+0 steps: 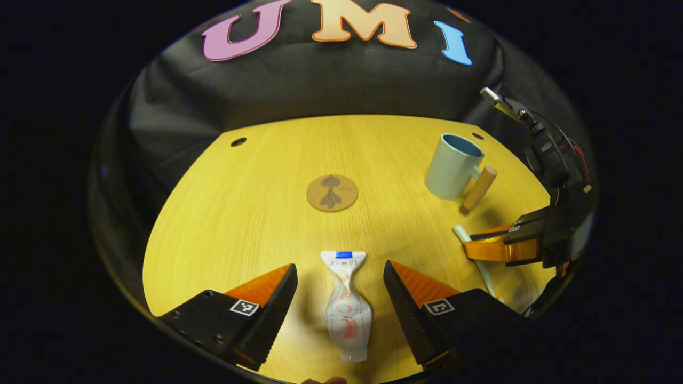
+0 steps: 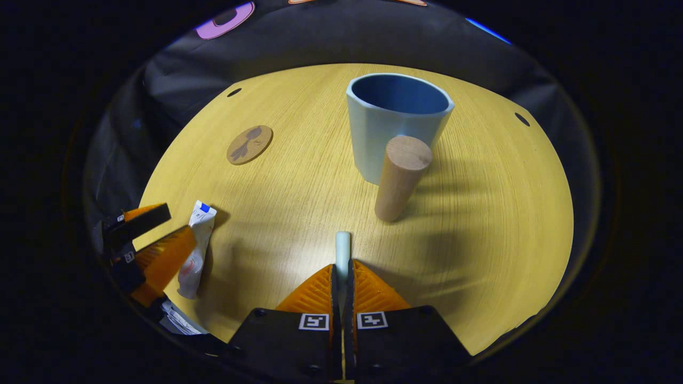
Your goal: Put the toothbrush and toothpaste on the desktop into the cup, then pick up the cup and place it on the coaster on the desktop.
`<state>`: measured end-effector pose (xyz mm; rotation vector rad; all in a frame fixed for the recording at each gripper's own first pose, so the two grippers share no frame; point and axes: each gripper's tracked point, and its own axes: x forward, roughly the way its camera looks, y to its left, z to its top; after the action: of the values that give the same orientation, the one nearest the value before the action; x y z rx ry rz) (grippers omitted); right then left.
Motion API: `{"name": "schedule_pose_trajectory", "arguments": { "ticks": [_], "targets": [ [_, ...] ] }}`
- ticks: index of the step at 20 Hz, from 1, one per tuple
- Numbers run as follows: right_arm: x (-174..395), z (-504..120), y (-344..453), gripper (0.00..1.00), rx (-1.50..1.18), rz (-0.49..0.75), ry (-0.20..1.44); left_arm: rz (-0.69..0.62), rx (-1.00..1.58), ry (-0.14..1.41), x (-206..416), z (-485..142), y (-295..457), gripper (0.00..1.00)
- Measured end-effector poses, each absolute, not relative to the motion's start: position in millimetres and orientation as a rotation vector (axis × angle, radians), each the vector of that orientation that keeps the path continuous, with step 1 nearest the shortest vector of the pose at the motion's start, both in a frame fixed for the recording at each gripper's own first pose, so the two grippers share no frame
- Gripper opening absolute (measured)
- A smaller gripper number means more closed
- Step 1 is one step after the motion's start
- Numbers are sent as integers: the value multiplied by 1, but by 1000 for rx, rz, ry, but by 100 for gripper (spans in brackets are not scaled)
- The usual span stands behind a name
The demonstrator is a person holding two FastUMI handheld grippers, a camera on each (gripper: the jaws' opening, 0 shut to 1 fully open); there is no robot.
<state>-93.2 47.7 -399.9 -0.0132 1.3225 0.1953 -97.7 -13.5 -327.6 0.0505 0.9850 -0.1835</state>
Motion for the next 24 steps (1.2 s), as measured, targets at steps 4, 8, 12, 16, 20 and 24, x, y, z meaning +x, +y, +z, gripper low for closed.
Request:
{"name": "schedule_pose_trajectory", "arguments": {
  "ticks": [4, 8, 12, 16, 20, 24],
  "targets": [
    [-93, -400, 48, 5, -13, 202, 1308, -209, 37, 1051, -102, -344, -20, 96],
    [-93, -400, 48, 5, -10, 213, 1300, -212, 46, 1115, -111, -359, -24, 96],
    [-93, -400, 48, 5, -12, 225, 1293, -208, 65, 1114, -110, -360, -26, 96],
    [-93, -400, 48, 5, -13, 238, 1287, -175, 49, 1127, -106, -361, -27, 89],
    [-93, -400, 48, 5, -16, 246, 1273, -188, 20, 1094, -96, -362, -34, 25],
    [-91, -399, 49, 5, -12, 263, 1259, -183, -7, 1085, -99, -360, -35, 5]
  ]
}}
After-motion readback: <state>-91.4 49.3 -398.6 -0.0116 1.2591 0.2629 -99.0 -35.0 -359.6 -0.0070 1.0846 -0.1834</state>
